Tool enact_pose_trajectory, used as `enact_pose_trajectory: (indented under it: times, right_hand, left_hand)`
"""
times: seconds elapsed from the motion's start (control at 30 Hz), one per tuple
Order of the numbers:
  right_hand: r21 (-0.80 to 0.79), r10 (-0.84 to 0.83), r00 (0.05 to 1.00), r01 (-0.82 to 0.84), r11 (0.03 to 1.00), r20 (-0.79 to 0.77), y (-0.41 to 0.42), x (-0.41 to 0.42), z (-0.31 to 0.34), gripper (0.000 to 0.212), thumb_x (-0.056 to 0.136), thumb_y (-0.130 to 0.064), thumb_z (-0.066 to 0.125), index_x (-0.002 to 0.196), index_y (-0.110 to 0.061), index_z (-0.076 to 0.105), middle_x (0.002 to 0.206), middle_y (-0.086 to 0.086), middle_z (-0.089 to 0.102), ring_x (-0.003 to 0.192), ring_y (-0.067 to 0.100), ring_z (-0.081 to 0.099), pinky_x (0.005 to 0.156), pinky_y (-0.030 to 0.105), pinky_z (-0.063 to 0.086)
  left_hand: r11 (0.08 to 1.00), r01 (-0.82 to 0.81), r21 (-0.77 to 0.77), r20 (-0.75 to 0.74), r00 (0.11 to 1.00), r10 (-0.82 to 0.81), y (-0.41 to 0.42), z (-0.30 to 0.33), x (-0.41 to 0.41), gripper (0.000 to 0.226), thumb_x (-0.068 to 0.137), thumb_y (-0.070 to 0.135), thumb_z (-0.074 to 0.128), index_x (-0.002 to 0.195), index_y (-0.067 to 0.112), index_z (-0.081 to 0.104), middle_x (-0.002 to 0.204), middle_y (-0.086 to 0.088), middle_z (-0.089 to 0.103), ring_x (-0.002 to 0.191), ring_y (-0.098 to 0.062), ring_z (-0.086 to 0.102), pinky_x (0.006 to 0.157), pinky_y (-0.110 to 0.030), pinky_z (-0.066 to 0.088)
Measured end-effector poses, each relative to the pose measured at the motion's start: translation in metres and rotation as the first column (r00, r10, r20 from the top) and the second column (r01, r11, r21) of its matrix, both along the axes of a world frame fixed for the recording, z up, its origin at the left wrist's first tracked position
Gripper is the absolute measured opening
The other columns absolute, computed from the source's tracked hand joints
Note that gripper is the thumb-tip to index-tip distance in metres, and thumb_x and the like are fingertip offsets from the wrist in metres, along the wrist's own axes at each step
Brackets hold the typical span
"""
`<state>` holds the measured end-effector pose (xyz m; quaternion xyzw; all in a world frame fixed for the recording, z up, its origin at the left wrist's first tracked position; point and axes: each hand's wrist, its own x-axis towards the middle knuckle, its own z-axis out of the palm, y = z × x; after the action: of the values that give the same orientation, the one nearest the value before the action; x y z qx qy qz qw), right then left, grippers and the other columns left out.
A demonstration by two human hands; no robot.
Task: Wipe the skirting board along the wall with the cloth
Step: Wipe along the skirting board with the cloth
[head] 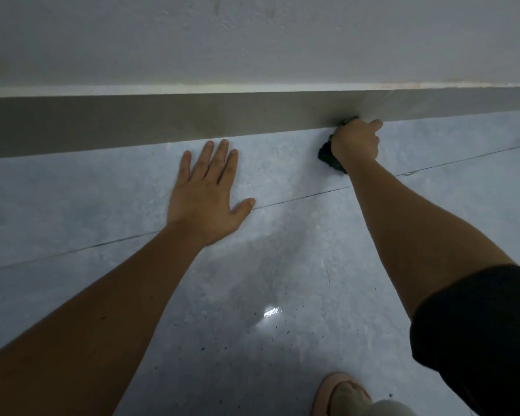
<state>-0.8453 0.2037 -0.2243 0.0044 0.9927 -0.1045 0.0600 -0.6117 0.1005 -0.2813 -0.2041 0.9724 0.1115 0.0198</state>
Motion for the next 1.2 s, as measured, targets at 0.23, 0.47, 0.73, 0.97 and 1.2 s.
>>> enact_pose_trajectory:
  times: [0.23,0.47,0.73,0.97,1.2]
  right_hand:
    - [0.363,0.590,0.799,-0.519,0.774,-0.114,-0.008,0.054,-0.020,0.029,0.095,-0.013,0.043,0.121,-0.003,0.052,0.140,0.015,0.031,0.109,0.034,0.045,0.063,0.033,0.037]
    - [0.366,0.422,0.905,-0.374,0.852,-0.058,0.015,0.009,-0.008,0.034,0.100,-0.020,0.032,0.123,-0.003,0.050,0.140,0.016,0.031,0.114,0.041,0.043,0.084,0.047,0.044]
    - [0.265,0.262,0.960,-0.228,0.937,-0.100,-0.034,0.060,-0.013,0.037,0.097,-0.008,0.035,0.129,0.003,0.050,0.150,0.012,0.022,0.120,0.033,0.041,0.090,0.039,0.044]
    - [0.284,0.720,0.687,-0.674,0.682,-0.099,-0.055,0.145,-0.027,0.035,0.094,-0.014,0.040,0.127,-0.005,0.050,0.144,0.014,0.029,0.109,0.032,0.044,0.064,0.035,0.038]
    - [0.151,0.472,0.876,-0.455,0.877,-0.102,0.000,0.056,-0.018,0.038,0.096,-0.031,0.039,0.121,-0.009,0.057,0.135,0.014,0.035,0.105,0.037,0.050,0.082,0.041,0.047]
  left_hand:
    - [0.999,0.002,-0.040,-0.028,1.000,-0.003,-0.012,-0.001,0.016,0.086,0.086,0.068,0.008,0.152,0.014,-0.002,0.161,-0.007,-0.006,0.147,-0.025,-0.010,0.118,-0.042,-0.010]
    - [0.999,-0.022,-0.025,0.007,1.000,0.022,-0.011,0.001,0.017,0.084,0.087,0.067,0.010,0.151,0.016,-0.009,0.160,-0.005,-0.012,0.146,-0.024,-0.015,0.119,-0.044,-0.008]
    - [0.999,0.050,0.021,-0.009,0.999,-0.050,-0.027,0.002,0.021,0.083,0.091,0.063,0.022,0.152,0.013,-0.002,0.161,-0.004,-0.005,0.148,-0.020,-0.006,0.118,-0.036,-0.005]
    - [1.000,-0.007,-0.021,0.003,1.000,0.007,-0.044,0.003,0.073,0.088,0.085,0.065,0.012,0.152,0.008,0.008,0.161,-0.009,0.006,0.148,-0.024,0.003,0.118,-0.041,-0.001]
    - [0.999,0.025,-0.025,0.007,1.000,-0.025,-0.050,0.001,0.086,0.087,0.086,0.067,0.009,0.152,0.011,0.004,0.161,-0.007,0.002,0.148,-0.021,0.000,0.119,-0.039,-0.001]
